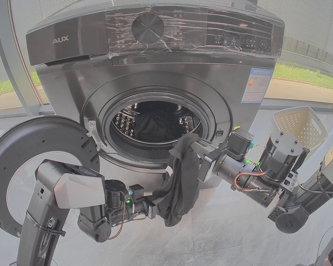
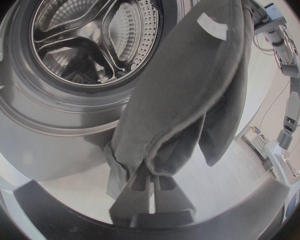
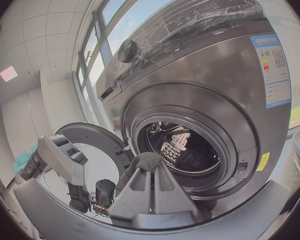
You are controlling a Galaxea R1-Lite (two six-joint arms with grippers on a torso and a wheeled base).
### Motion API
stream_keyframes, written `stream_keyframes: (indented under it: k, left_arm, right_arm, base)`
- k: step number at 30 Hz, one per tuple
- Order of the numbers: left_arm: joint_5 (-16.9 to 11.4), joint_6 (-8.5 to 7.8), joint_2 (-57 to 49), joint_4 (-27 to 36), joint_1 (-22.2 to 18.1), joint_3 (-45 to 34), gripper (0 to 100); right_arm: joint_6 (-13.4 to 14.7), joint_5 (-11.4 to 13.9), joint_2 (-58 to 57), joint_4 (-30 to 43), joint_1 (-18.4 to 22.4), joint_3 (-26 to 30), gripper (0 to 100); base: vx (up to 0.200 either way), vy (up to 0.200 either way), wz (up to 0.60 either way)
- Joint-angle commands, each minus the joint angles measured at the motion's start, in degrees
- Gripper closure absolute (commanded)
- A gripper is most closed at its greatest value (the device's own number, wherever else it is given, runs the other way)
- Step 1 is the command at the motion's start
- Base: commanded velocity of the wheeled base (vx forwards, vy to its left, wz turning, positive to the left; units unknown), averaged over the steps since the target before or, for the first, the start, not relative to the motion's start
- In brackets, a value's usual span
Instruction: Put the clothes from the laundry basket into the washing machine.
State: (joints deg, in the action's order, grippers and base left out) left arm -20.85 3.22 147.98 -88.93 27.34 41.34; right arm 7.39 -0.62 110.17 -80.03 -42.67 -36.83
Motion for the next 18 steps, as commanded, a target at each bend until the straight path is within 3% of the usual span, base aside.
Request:
stream_keyframes:
  k: [1, 8, 11, 14, 18]
  left_arm:
    - [0.19, 0.12, -5.42, -0.54, -1.50, -2.31, 100]
    - [-0.69, 0.21, -21.86, -0.45, -4.40, -15.06, 100]
    - [-2.53, -0.14, -28.36, -0.45, -6.07, -20.77, 100]
    - [-4.64, 0.21, -32.67, -0.37, -8.27, -23.41, 100]
    - [-6.58, 0.03, -34.34, -0.37, -9.33, -23.94, 100]
  right_arm:
    - [0.00, 0.09, -0.92, 0.14, 0.66, 2.55, 100]
    - [0.17, 1.06, -0.83, -1.36, 4.08, 12.57, 100]
    - [0.26, 2.56, -0.48, -4.70, 5.67, 17.23, 100]
    - [0.79, 3.61, -0.30, -8.65, 7.60, 21.62, 100]
    - [1.05, 5.90, -0.48, -8.74, 11.55, 27.25, 100]
  base:
    - [0.000, 0.000, 0.00]
    - [0.000, 0.000, 0.00]
    - [0.000, 0.000, 0.00]
    - [0.000, 0.000, 0.00]
    - [0.000, 0.000, 0.00]
